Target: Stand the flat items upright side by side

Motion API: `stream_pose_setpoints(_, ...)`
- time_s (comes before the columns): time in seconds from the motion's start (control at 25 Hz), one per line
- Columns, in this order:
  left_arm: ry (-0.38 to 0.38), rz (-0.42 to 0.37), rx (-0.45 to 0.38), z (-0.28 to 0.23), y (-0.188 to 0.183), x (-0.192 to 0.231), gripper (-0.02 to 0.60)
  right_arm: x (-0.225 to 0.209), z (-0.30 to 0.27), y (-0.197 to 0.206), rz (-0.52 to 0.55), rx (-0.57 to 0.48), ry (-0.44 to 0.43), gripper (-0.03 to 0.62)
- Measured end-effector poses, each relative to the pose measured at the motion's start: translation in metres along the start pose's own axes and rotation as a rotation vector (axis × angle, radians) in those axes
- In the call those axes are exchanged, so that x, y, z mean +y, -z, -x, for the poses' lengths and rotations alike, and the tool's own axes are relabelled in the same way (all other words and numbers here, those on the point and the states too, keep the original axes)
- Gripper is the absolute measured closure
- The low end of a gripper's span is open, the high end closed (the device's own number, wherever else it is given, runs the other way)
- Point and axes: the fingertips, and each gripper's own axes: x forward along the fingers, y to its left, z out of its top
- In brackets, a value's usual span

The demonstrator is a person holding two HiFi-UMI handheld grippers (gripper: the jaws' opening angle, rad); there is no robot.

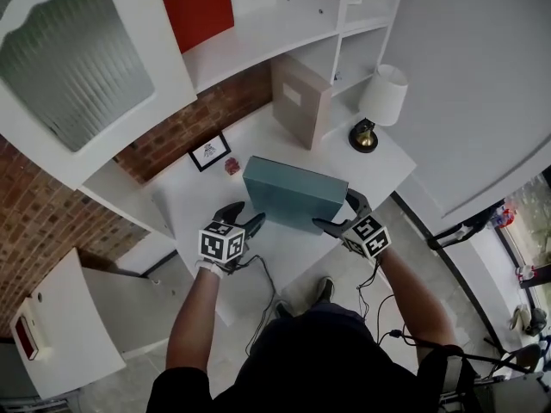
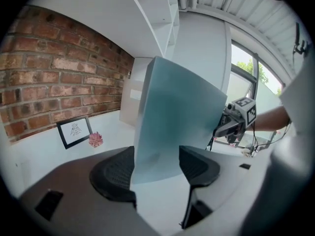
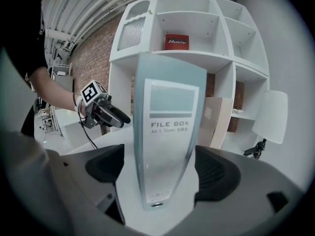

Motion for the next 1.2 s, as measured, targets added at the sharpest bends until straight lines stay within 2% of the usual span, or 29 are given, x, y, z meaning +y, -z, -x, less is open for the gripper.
stream_pose_setpoints(0.12, 0.007, 0.023, -0.02, 0.017, 0.006, -0.003, 0.301, 0.0, -0.015, 0.004, -0.01, 0.024, 0.018, 0.159)
stream_pose_setpoints(0.2, 0.005, 0.046, -0.034, 0.027, 0.01, -0.005, 0.302, -0.001, -0.019, 0.005, -0.029, 0.03, 0.037, 0.226)
stream_pose_setpoints(0.44, -0.021, 0.111, -0.068, 0.041, 0.019, 0.001, 0.302, -0.013, -0.022, -0.013, -0.067, -0.013, 0.12, 0.261)
stream_pose_setpoints(0.64, -0.077, 0.133, -0.084, 0.038, 0.016, 0.006, 0.318, -0.053, -0.03, -0.019, -0.144, -0.043, 0.193, 0.267)
stream_pose_setpoints(0.92, -0.096, 0.155, -0.085, 0.021, -0.003, 0.002, 0.322, -0.121, -0.049, -0.031, -0.132, -0.025, 0.369, 0.27)
stream_pose_setpoints(1.2, -0.131, 0.188, -0.08, 0.007, -0.013, 0.0, 0.324, -0.177, -0.087, -0.028, -0.158, -0.009, 0.442, 0.267)
